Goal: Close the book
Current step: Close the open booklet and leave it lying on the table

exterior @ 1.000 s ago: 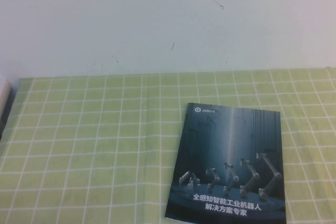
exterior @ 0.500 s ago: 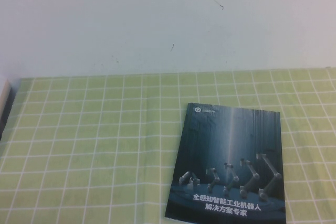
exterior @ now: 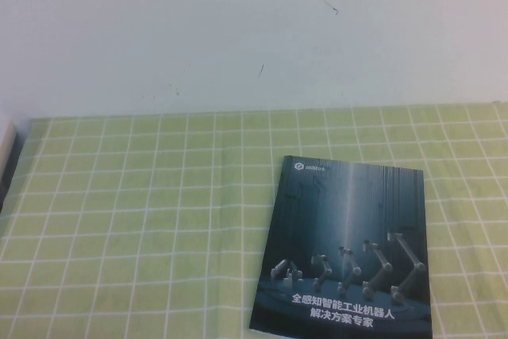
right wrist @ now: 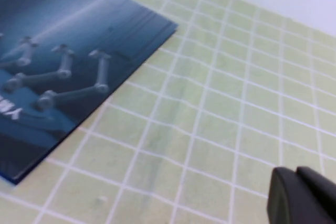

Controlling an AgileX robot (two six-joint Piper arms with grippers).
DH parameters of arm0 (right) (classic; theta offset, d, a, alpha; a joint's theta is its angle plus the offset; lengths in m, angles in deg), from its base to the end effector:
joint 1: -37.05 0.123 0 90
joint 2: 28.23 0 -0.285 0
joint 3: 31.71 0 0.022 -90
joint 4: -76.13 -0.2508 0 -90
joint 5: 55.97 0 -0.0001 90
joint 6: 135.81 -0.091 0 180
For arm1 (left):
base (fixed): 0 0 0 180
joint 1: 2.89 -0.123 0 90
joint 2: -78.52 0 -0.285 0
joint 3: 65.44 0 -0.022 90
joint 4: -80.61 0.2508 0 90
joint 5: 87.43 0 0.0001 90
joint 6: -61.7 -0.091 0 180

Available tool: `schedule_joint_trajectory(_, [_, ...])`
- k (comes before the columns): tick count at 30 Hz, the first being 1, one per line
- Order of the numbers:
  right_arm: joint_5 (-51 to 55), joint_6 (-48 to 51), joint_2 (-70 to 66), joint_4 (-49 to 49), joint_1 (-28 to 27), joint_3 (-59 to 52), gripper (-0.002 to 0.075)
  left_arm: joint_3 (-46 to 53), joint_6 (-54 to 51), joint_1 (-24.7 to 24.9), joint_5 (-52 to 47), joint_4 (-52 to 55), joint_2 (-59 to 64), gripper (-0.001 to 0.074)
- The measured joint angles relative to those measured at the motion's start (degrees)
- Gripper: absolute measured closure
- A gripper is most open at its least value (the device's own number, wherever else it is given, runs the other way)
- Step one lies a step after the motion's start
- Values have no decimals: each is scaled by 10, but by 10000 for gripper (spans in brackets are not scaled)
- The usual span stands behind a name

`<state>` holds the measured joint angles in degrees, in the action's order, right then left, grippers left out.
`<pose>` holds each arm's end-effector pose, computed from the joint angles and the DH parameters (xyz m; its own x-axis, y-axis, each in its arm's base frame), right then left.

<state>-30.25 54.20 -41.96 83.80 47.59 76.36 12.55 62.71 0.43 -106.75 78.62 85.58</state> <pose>0.0563 0.0051 0.1986 -0.3021 -0.3519 -0.8860 -0.2273 0.9292 -0.2915 0.0531 -0.0041 0.1789 -0.2507 -0.0359 -0.9674 0.0565 0.9971 -0.0517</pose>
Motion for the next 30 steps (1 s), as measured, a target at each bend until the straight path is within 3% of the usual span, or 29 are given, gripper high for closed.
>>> schedule_joint_trajectory(7, [-43, -24, 66, -3, -67, -61, 729, 0, 0, 0, 0, 0, -1, 738])
schedule_joint_trajectory(23, [-53, -91, 66, -17, -75, -63, 729, 0, 0, 0, 0, 0, -1, 738])
schedule_joint_trajectory(30, [-54, -117, 66, -21, -102, -63, 729, 0, 0, 0, 0, 0, -1, 738])
